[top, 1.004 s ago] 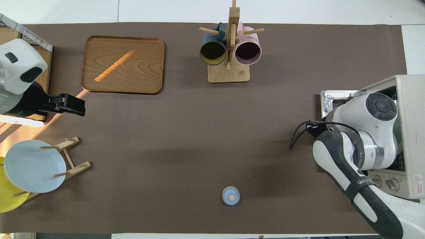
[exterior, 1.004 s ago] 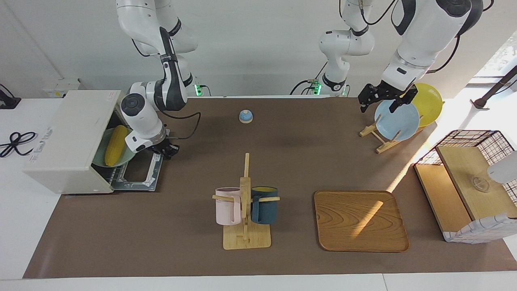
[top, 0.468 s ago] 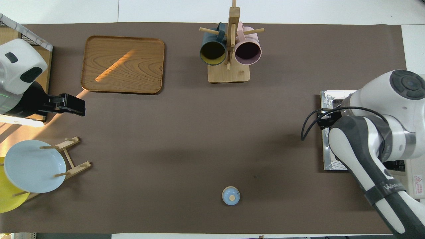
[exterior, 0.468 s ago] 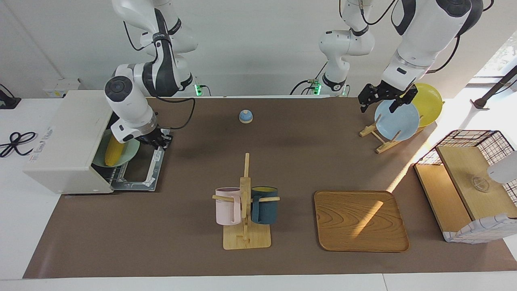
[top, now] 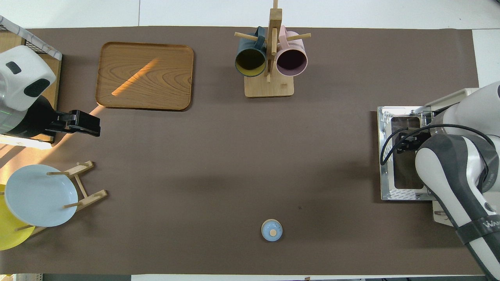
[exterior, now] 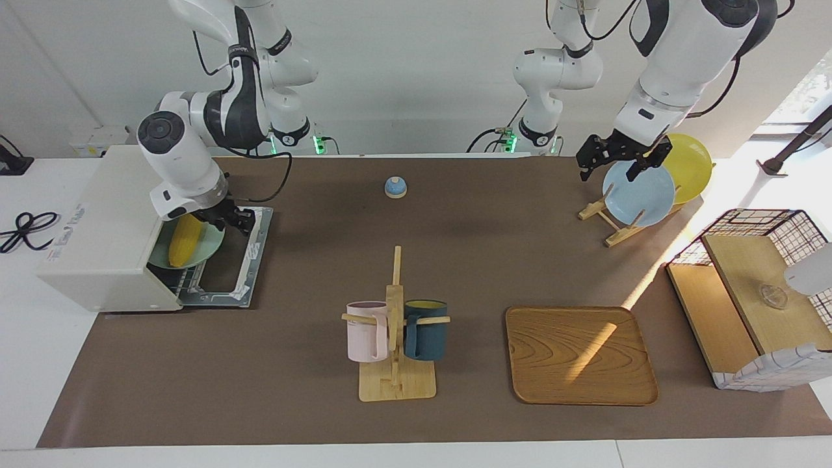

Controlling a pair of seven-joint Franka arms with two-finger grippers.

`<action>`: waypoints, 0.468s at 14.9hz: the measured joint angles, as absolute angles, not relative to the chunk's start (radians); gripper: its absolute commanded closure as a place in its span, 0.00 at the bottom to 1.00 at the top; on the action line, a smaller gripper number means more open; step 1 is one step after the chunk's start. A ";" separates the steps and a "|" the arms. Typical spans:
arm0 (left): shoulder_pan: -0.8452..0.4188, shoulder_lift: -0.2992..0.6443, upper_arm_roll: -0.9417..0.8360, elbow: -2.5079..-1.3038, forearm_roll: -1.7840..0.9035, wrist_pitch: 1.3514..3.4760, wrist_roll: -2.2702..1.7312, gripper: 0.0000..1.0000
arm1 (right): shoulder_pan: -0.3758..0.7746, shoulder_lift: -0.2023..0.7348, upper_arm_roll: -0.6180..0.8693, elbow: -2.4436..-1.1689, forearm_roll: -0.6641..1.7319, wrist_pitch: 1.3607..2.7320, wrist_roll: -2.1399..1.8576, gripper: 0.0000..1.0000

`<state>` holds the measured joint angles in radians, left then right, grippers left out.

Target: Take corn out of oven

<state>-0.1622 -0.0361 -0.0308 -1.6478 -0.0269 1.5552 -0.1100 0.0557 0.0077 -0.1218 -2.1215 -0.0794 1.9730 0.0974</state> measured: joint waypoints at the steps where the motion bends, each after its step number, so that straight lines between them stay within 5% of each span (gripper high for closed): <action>1: -0.162 -0.036 -0.031 -1.648 -0.027 1.555 -0.110 0.00 | 0.049 0.008 -0.122 -2.131 -0.086 1.991 0.074 0.47; 5: -0.162 -0.036 -0.031 -1.648 -0.027 1.555 -0.110 0.00 | 0.035 0.007 -0.122 -2.181 -0.104 2.062 0.012 0.53; 7: -0.162 -0.036 -0.031 -1.648 -0.027 1.555 -0.110 0.00 | 0.035 0.007 -0.122 -2.200 -0.118 2.084 -0.023 0.83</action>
